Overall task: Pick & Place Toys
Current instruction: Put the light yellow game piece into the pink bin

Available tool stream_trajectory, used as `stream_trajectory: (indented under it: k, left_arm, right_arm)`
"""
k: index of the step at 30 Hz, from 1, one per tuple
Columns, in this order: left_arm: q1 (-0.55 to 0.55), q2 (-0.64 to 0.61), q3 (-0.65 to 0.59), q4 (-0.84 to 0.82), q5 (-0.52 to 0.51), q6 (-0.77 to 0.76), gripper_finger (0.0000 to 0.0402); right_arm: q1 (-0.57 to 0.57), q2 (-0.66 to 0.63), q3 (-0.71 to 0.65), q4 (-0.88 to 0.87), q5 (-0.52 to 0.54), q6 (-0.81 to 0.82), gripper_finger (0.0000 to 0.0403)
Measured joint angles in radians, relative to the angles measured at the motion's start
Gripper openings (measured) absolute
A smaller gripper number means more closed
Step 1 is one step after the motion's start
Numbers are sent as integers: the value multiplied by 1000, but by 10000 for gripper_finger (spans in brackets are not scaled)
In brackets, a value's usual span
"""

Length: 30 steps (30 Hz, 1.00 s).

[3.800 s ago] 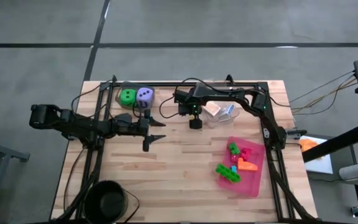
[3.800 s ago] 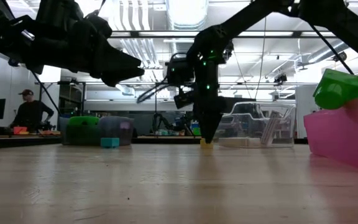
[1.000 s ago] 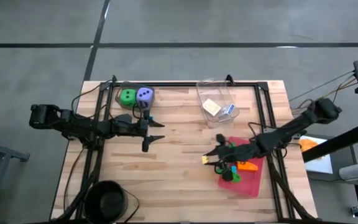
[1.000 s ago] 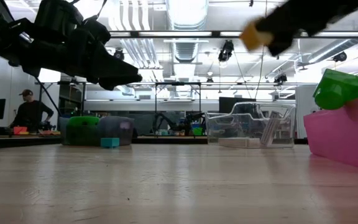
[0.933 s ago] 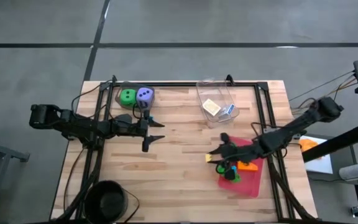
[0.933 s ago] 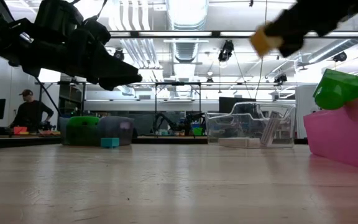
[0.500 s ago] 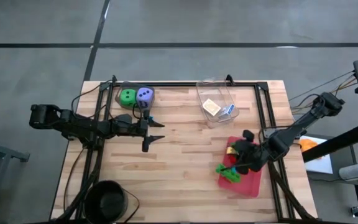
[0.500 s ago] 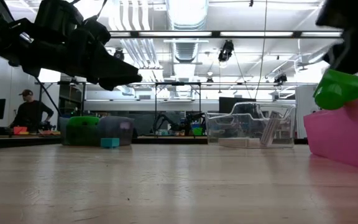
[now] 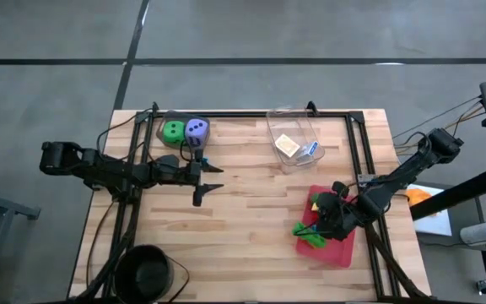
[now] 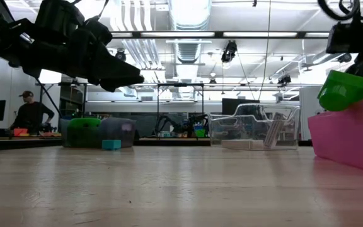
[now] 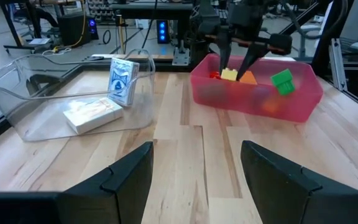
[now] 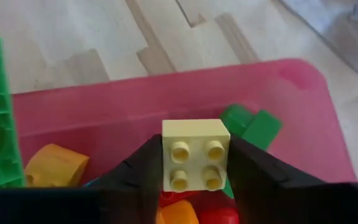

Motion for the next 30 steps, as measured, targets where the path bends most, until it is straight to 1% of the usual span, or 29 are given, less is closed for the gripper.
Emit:
stream_trajectory:
  k: [3, 5, 7, 9, 12, 16, 22, 27, 30]
  left_arm:
    - [0, 0, 0, 0, 0, 0, 246]
    - [0, 0, 0, 0, 0, -3, 246]
    - [0, 0, 0, 0, 0, -3, 246]
    - [0, 0, 0, 0, 0, -3, 246]
    - [0, 0, 0, 0, 0, -5, 246]
    - [0, 0, 0, 2, 0, -8, 246]
    - [0, 0, 0, 3, 0, -9, 246]
    - [0, 0, 0, 3, 0, -11, 246]
    - [0, 0, 0, 3, 0, -11, 246]
  right_arm:
    - [0, 33, 4, 0, -5, 37, 230]
    - [0, 49, 14, 0, -6, 45, 272]
    - [0, 62, 27, 1, -7, 45, 303]
    - [0, 69, 42, -2, -7, 45, 322]
    - [0, 71, 72, -17, -7, 44, 332]
    - [0, 70, 124, -99, -15, 55, 334]
    - [0, 70, 173, -239, -106, 109, 335]
    - [0, 67, 200, -262, -212, 113, 335]
    - [0, 66, 224, -260, -224, 113, 335]
